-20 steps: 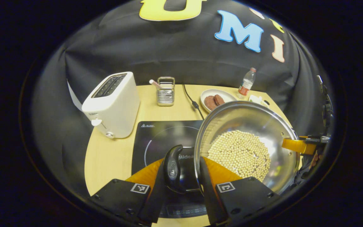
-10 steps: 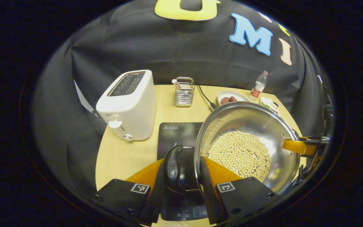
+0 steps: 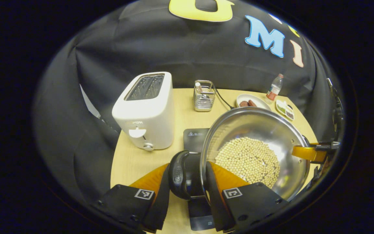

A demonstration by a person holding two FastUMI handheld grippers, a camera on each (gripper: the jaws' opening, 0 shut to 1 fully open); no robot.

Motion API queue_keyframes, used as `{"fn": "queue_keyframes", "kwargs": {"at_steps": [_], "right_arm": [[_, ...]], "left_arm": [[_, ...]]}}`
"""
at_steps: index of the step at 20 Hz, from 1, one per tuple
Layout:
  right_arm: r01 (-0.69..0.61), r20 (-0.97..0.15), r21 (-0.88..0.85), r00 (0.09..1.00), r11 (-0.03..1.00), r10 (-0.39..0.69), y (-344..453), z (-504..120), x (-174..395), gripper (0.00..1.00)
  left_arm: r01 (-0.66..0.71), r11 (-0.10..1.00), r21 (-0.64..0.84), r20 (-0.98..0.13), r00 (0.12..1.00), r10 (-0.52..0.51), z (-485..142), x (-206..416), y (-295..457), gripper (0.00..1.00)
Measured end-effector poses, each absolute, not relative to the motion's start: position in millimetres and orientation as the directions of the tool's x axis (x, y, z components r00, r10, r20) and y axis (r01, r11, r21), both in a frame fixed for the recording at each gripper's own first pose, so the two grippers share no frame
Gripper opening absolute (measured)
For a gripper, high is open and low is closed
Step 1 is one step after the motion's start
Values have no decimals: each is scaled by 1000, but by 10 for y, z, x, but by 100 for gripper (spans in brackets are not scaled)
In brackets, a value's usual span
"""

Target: First push the handle of the pot to place it horizontally, then grasp the pot with both hands and set it on the induction cooktop.

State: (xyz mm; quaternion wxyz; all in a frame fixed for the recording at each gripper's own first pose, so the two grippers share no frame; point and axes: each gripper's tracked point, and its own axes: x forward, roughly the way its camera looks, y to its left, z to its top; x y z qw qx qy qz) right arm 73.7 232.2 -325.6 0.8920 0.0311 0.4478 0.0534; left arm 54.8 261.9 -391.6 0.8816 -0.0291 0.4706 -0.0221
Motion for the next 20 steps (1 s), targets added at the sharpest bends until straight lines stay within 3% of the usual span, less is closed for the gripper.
{"fn": "queue_keyframes", "kwargs": {"at_steps": [8,20], "right_arm": [[-37,-800,102,590,994,104,2365,-3360,776,53],[-3,-807,109,583,994,90,2330,-3550,810,53]], "left_arm": [[24,997,-80,-826,558,-80,-4030,605,2662,63],[46,997,-70,-825,558,-84,-4207,688,2606,60]]}}
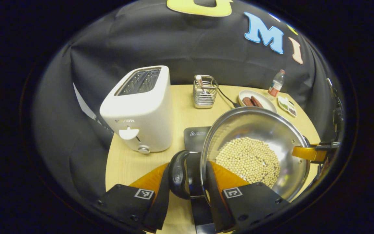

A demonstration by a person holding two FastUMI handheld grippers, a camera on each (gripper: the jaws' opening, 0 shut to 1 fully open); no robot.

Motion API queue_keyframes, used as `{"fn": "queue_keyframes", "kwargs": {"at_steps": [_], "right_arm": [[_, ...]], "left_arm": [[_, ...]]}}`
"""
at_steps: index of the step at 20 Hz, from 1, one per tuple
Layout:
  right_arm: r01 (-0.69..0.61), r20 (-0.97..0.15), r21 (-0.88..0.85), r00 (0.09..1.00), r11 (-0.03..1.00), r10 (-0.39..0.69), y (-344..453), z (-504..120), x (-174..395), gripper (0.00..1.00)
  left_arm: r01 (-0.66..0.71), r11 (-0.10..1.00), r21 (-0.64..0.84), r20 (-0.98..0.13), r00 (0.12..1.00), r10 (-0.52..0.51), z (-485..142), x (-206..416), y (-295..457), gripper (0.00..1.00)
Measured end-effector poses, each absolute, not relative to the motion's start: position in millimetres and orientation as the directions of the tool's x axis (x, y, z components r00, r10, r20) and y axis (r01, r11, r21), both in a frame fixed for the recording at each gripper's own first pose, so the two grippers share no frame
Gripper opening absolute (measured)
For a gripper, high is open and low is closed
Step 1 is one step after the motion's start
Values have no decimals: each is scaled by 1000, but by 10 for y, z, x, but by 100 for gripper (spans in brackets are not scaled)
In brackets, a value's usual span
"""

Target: First push the handle of the pot to place it horizontally, then grasp the pot with both hands and set it on the induction cooktop.

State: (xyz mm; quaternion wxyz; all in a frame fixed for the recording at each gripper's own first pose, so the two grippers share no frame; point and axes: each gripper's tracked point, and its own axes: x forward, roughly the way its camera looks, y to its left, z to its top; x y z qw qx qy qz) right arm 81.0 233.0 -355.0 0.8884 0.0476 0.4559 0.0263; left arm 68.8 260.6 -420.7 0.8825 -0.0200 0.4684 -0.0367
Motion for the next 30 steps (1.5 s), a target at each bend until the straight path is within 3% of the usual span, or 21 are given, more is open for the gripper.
{"fn": "queue_keyframes", "kwargs": {"at_steps": [3,9,10,14,15,19,24,27,30], "right_arm": [[-7,-804,106,588,994,90,2381,-3556,842,53],[-18,-791,113,603,993,101,2401,-3553,876,53],[-21,-787,119,607,993,107,2411,-3546,886,48],[-47,-753,103,649,994,108,2362,-3403,919,63],[-56,-735,95,669,994,108,2351,-3325,947,76],[-93,-655,100,743,991,136,2234,-2924,932,94],[-123,-526,118,834,985,167,1946,-2222,796,94],[-133,-430,110,887,985,168,1638,-1692,718,94],[-128,-329,99,931,987,154,1279,-1127,624,94]], "left_arm": [[32,996,-78,-825,559,-82,-4193,681,2651,63],[25,997,-78,-817,571,-78,-4195,706,2687,60],[16,997,-80,-814,576,-74,-4217,722,2686,64],[-8,998,-68,-775,630,-47,-4009,770,2779,72],[-23,997,-74,-765,643,-42,-3922,749,2771,88],[-56,994,-98,-704,709,-29,-3500,731,2694,91],[-59,993,-104,-569,822,-11,-2645,664,2201,96],[-63,984,-166,-425,905,-14,-1922,615,1692,95],[-57,980,-191,-351,936,-14,-1409,513,1263,95]]}}
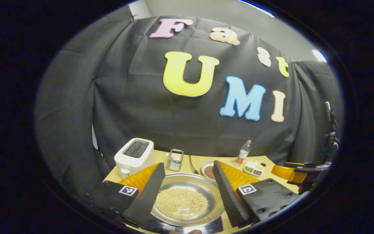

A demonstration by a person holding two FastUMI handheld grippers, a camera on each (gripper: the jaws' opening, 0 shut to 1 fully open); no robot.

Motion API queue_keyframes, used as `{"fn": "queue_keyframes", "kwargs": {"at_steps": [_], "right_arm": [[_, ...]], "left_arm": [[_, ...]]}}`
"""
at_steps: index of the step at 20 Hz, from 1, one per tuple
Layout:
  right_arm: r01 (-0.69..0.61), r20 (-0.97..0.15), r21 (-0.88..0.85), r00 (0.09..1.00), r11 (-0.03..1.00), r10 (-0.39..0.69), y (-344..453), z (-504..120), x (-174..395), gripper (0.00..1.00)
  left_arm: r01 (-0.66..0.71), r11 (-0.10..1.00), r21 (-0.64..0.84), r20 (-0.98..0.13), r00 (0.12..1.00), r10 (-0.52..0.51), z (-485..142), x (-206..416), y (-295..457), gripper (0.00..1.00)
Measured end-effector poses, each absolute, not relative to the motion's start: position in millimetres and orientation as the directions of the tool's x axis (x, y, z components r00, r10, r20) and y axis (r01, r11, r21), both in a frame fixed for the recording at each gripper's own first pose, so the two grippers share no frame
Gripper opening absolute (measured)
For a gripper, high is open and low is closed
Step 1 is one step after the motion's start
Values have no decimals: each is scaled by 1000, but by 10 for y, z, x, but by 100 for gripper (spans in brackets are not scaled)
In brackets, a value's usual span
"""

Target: First push the handle of the pot to place it horizontally, then grasp the pot with both hands and set it on the induction cooktop.

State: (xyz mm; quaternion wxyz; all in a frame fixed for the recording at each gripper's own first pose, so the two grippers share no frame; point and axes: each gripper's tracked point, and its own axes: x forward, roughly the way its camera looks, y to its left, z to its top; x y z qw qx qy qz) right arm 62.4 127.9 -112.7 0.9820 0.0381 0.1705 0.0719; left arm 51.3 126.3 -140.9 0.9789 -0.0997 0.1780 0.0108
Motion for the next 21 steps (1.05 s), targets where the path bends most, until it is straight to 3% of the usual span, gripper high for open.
{"fn": "queue_keyframes", "kwargs": {"at_steps": [7,14,19,21], "right_arm": [[-106,-92,44,990,993,110,363,81,339,94],[-143,-45,36,989,989,144,-187,299,240,95],[-175,-45,65,983,982,178,-297,282,261,95],[-162,-41,65,985,985,165,-344,284,261,95]], "left_arm": [[-24,991,-134,-152,988,3,-257,479,311,96],[-46,995,-85,-112,993,36,0,277,-327,97],[-83,994,-67,-131,989,74,-27,213,-340,99],[-73,994,-78,-126,990,63,-37,198,-336,95]]}}
